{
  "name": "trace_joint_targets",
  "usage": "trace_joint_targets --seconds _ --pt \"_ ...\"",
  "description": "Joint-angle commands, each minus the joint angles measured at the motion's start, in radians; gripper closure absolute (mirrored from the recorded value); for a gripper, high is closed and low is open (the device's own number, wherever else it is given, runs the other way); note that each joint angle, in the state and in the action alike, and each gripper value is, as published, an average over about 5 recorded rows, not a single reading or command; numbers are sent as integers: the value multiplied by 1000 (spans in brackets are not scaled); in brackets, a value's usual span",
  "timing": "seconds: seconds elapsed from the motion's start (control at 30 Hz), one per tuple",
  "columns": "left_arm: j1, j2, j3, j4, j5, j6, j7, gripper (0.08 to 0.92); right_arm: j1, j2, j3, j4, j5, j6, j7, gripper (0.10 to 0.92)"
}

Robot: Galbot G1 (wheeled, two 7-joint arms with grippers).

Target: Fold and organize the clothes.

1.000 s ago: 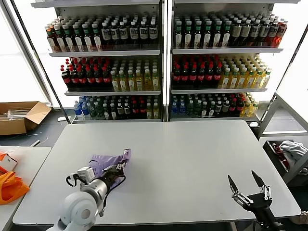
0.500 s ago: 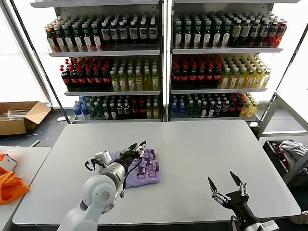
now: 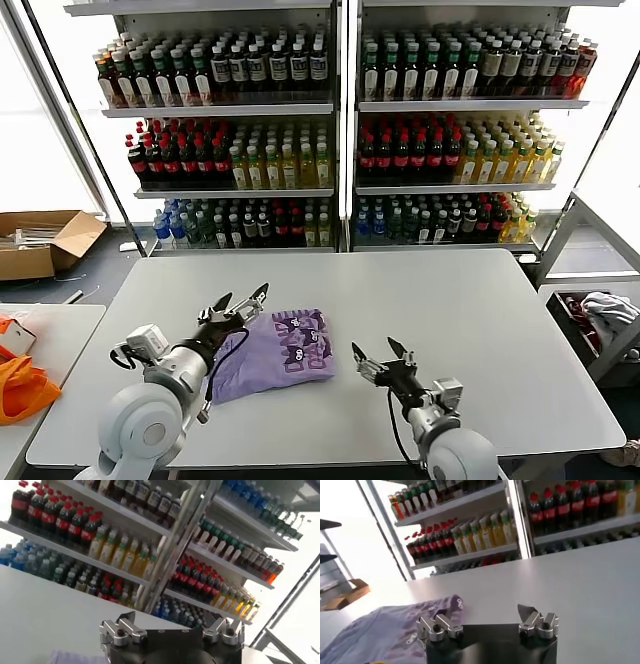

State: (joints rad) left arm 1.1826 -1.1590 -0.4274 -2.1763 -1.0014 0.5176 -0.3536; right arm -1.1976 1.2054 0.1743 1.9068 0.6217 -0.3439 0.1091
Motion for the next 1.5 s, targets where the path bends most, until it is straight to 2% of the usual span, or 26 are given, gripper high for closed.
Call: trace_joint_targets --seconds 0.03,0.13,0.23,0.63,0.87,0.97,1.13,1.37,1.5 --pt "179 -23 -195 -138 7 17 31 178 363 146 -328 -303 140 -133 115 203" --pt "197 -39 -190 -150 15 18 30 177 366 170 -331 -336 124 -141 127 214" --pt "200 -36 -187 -151 17 26 21 177 359 167 -323 -353 95 -149 137 274" --pt "200 -27 -164 -141 18 35 3 177 217 87 -239 -181 60 -98 102 602" --pt "202 -22 -174 -126 19 34 0 177 71 27 -131 -66 -107 -38 -48 809" --pt "201 -13 -185 -118 19 34 2 177 19 -5 -54 -20 -125 -49 -79 876" --pt "212 -3 -184 -117 29 34 8 177 -59 -80 93 34 -111 -63 -113 895" --pt "204 -25 -163 -110 48 31 11 177 -113 -181 258 41 -81 -72 -152 895" --pt "203 -30 -156 -110 55 30 13 177 -133 -182 311 79 -225 -142 -187 895"
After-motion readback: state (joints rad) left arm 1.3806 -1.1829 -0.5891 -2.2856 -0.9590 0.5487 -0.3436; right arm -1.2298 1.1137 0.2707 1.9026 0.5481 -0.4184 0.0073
